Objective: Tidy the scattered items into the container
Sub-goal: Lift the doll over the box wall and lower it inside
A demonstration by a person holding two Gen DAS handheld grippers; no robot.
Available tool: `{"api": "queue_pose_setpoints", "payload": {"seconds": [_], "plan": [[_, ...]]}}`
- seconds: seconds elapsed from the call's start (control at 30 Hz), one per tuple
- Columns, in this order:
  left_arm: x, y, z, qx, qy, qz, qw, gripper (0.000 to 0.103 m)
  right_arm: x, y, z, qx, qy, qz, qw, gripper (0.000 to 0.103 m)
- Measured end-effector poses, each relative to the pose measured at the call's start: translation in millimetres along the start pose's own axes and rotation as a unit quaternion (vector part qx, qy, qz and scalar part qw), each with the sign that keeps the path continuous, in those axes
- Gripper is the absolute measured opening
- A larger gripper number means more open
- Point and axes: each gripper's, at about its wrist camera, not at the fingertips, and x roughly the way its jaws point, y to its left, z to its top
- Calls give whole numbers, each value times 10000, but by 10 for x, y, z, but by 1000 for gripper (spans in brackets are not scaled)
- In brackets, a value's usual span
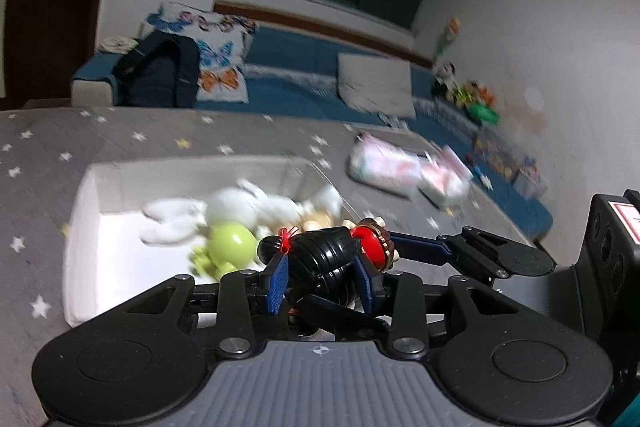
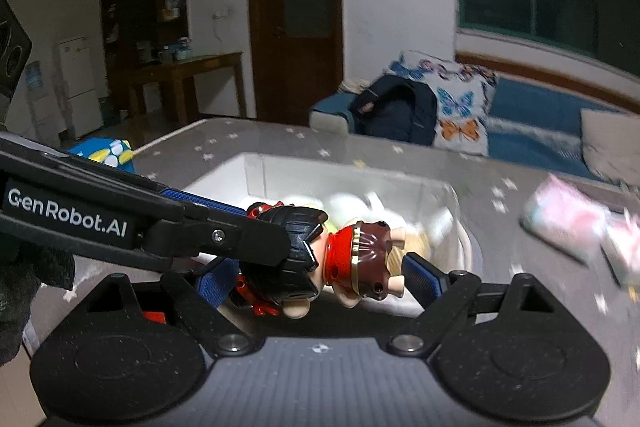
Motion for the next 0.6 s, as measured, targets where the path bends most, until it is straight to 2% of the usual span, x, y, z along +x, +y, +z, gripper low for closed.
{"api": "queue_pose_setpoints", "payload": {"seconds": [0.17, 0.3, 0.6], "plan": [[61, 360, 207, -286, -188, 202, 9992, 38, 370, 94, 313, -317, 10, 244, 9992, 90], [186, 683, 321, -653, -171, 254, 9974, 38, 716, 129, 486, -467, 162, 470, 9977, 90], [472, 1115, 390, -1140, 19, 420, 9926, 38, 1283, 76, 605, -515, 682, 883, 9924, 90]]}}
